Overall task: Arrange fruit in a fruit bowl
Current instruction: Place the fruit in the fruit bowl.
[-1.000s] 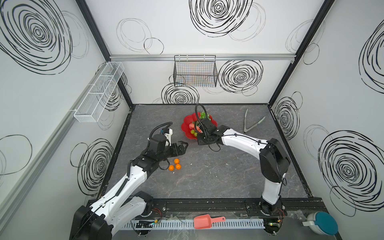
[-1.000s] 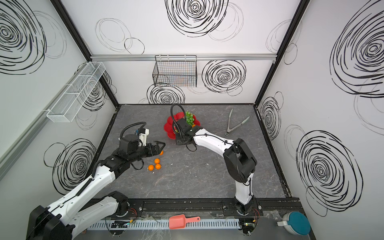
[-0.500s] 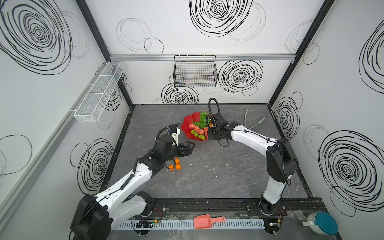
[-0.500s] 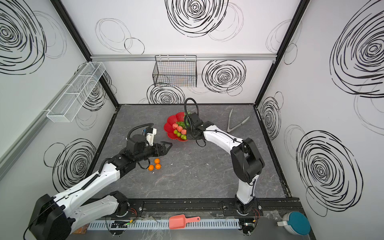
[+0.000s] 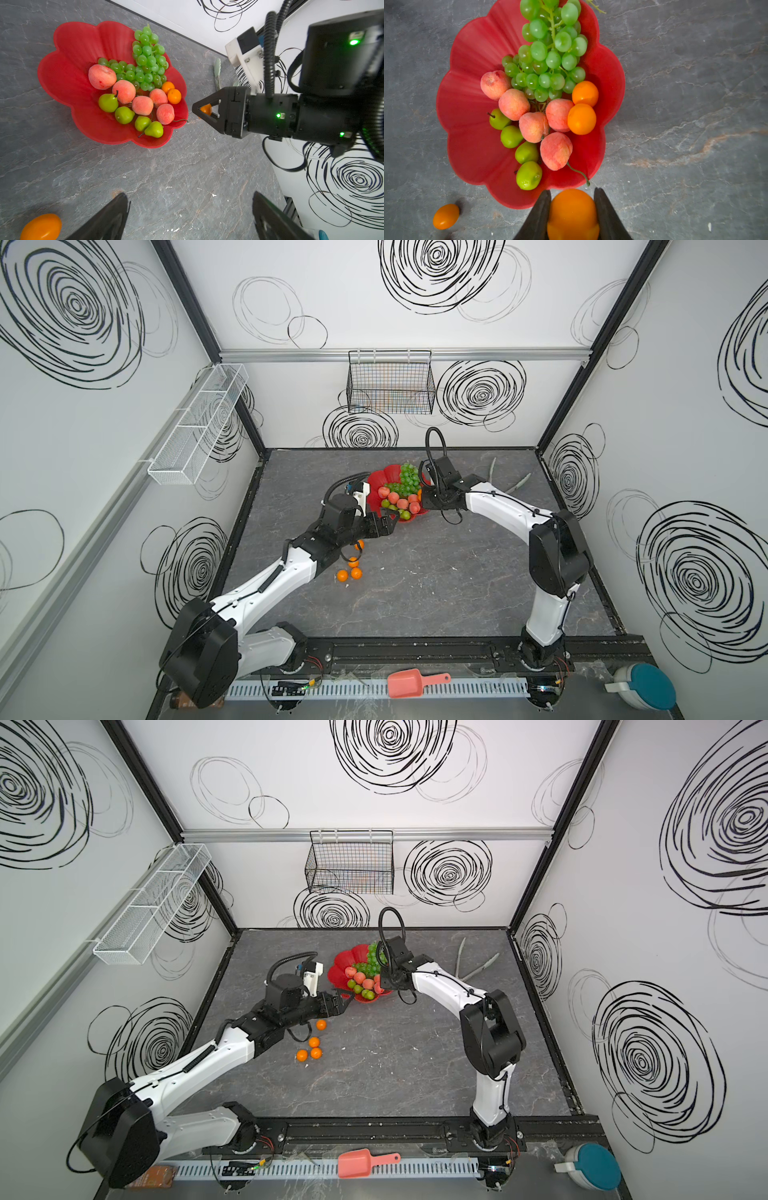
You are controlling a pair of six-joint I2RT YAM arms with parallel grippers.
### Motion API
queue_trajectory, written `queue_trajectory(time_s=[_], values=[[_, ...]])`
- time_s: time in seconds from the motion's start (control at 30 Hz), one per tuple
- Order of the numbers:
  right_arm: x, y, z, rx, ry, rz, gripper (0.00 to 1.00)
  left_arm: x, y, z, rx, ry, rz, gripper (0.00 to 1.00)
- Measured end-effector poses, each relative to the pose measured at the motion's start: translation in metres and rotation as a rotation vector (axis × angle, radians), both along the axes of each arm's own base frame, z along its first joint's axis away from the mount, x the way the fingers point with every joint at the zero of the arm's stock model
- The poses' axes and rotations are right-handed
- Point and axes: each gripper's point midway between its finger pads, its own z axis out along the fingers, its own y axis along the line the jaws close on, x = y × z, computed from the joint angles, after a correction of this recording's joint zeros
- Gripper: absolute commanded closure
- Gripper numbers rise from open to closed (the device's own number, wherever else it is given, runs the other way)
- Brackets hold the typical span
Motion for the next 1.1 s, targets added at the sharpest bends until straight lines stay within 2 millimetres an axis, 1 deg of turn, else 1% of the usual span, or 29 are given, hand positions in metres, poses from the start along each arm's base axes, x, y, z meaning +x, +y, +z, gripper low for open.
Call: queue_trajectory(time_s=[0.2, 0.47, 0.8, 1.1], values=[[0.013, -0.001, -0.016, -0.021, 0.022, 0.002, 0.67, 0.004, -0.003, 0.000, 0.001, -0.004, -0.003, 0.04], [0.022, 0.005, -0.022, -0.024, 0.028, 0.021, 0.66, 0.004, -0.003, -0.001, 0.004, -0.006, -0.008, 0.04], [0.022, 0.007, -0.035, -0.030, 0.054, 0.027, 0.62, 0.005, -0.001, 0.000, 0.005, -0.009, -0.006, 0.04], [0.022, 0.008, -0.036, -0.028, 0.055, 0.029, 0.54, 0.007, 0.004, 0.003, 0.000, -0.016, 0.007, 0.04]])
